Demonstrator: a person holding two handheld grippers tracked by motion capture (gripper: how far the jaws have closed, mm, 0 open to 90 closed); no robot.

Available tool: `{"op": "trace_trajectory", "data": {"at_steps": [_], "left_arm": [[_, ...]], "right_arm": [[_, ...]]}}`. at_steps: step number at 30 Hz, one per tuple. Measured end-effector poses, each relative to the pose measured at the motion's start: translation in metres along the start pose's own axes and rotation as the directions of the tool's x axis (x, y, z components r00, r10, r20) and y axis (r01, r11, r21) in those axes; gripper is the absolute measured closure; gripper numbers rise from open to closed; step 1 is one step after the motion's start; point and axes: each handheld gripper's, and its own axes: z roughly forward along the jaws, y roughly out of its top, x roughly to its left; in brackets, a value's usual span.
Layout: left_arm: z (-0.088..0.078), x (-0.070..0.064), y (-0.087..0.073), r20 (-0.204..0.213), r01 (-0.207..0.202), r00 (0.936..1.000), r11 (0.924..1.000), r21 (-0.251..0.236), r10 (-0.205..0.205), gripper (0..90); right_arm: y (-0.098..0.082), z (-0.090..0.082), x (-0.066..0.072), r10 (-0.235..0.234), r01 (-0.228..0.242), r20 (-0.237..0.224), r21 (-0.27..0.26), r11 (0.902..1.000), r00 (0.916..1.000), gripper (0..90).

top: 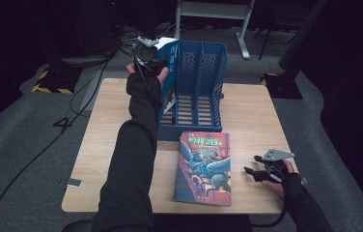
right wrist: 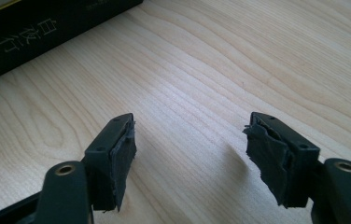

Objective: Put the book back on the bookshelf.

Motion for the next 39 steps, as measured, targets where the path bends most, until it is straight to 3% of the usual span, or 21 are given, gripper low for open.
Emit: {"op": "trace_trajectory", "data": {"at_steps": [7,19,26,39], "left_arm": [[0.011,0.000,-0.006,-0.013,0.031,0.9994,0.9993,-0.020,-0.032,60.7],[0.031,-0.004,-0.026,-0.030,0.024,0.9993,0.9994,-0.025,-0.024,60.5],[0.030,0.002,-0.031,-0.021,0.033,0.9992,0.9985,-0.044,-0.033,60.4],[0.026,0.006,-0.048,-0.007,0.022,0.9997,0.9991,-0.035,-0.022,59.9]], "right_arm": [[0.000,0.000,0.001,-0.001,0.001,-0.005,0.003,1.0000,1.0000,33.6],[0.000,0.002,0.003,-0.013,0.013,-0.015,0.004,0.9999,0.9998,33.8],[0.000,0.002,0.003,-0.018,0.018,-0.013,0.005,0.9998,0.9998,33.8],[0.001,0.002,0.005,-0.026,0.026,-0.017,0.005,0.9996,0.9995,34.0]]}}
